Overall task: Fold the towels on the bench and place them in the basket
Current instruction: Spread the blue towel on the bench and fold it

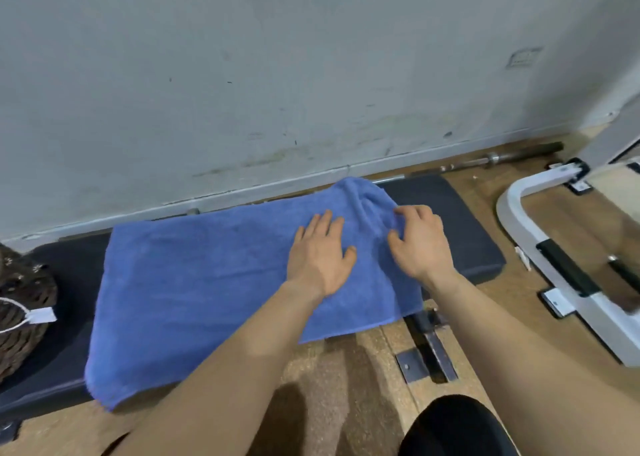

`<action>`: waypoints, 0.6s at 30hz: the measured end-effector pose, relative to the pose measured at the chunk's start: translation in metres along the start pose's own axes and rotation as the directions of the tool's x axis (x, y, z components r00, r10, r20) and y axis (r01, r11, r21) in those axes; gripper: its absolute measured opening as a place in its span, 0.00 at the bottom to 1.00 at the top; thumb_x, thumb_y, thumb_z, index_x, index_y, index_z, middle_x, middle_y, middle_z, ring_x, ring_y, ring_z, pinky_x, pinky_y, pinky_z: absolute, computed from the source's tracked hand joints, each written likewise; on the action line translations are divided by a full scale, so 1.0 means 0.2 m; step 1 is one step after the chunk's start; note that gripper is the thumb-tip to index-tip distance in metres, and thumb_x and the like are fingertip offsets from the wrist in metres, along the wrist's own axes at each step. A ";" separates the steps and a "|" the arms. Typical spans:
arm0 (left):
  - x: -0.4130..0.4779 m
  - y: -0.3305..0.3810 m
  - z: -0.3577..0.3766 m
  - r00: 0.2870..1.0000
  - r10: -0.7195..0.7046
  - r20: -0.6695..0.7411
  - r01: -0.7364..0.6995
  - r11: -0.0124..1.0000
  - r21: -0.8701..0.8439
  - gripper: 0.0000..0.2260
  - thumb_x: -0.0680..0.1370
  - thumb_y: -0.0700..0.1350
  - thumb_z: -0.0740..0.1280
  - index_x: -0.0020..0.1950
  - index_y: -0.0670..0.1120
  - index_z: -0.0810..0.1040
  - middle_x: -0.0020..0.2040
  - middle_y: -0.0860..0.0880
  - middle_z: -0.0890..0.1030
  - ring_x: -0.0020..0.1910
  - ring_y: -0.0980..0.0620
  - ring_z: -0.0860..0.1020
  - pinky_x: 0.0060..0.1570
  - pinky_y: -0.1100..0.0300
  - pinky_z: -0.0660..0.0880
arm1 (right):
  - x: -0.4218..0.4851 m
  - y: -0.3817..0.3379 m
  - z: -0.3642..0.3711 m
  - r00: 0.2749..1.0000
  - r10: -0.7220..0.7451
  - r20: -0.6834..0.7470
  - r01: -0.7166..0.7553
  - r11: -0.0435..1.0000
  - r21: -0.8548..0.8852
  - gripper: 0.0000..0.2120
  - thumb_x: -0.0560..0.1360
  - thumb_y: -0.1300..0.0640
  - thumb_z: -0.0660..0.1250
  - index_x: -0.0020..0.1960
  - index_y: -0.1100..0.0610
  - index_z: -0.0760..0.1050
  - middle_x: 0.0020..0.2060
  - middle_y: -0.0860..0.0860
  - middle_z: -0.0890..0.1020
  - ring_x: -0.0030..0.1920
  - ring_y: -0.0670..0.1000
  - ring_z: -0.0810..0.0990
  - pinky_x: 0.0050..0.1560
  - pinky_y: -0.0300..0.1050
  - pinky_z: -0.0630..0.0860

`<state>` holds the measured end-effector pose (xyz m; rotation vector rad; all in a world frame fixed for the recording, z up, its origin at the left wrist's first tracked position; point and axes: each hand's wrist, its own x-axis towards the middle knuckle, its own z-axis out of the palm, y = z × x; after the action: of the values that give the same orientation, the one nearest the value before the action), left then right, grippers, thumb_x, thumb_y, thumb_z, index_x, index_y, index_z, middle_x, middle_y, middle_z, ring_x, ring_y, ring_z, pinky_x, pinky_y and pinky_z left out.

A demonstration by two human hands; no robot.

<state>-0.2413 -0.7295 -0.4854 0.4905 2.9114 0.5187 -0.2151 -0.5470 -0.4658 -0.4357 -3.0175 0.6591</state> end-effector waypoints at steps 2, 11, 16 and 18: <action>0.09 0.13 0.08 1.000 -0.001 0.021 0.001 1.000 -0.001 0.28 0.82 0.55 0.55 0.80 0.46 0.55 0.81 0.47 0.53 0.80 0.49 0.50 0.77 0.49 0.48 | 0.06 0.09 -0.02 0.993 0.118 -0.015 -0.117 0.993 0.028 0.21 0.80 0.55 0.60 0.72 0.57 0.69 0.68 0.58 0.70 0.67 0.63 0.68 0.61 0.56 0.71; 0.14 0.16 0.26 0.994 0.023 -0.109 -0.022 1.000 0.009 0.35 0.77 0.65 0.47 0.81 0.49 0.55 0.81 0.49 0.53 0.80 0.50 0.50 0.78 0.50 0.47 | 0.25 0.19 0.00 0.991 0.135 0.016 -0.134 0.943 0.305 0.05 0.80 0.54 0.61 0.47 0.55 0.69 0.42 0.50 0.78 0.42 0.52 0.77 0.36 0.47 0.70; 0.15 0.17 0.27 0.994 0.047 -0.101 -0.040 0.997 0.070 0.33 0.77 0.67 0.43 0.81 0.57 0.51 0.82 0.48 0.50 0.80 0.47 0.47 0.78 0.47 0.47 | 0.37 0.26 -0.07 0.979 0.201 -0.022 -0.144 0.770 0.621 0.14 0.74 0.66 0.59 0.48 0.47 0.70 0.40 0.51 0.79 0.37 0.49 0.75 0.37 0.44 0.70; 0.14 0.17 0.27 0.995 0.052 -0.083 -0.044 0.995 0.094 0.31 0.79 0.66 0.48 0.81 0.58 0.50 0.82 0.47 0.48 0.80 0.46 0.45 0.78 0.46 0.46 | 0.43 0.28 -0.10 0.987 0.163 -0.001 -0.135 0.820 0.556 0.16 0.72 0.69 0.57 0.48 0.48 0.70 0.38 0.51 0.77 0.35 0.48 0.72 0.35 0.43 0.68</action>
<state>-0.2483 -0.6737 -0.5257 0.5650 3.0230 0.4225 -0.2806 -0.4671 -0.4726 -0.6382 -2.5770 1.4517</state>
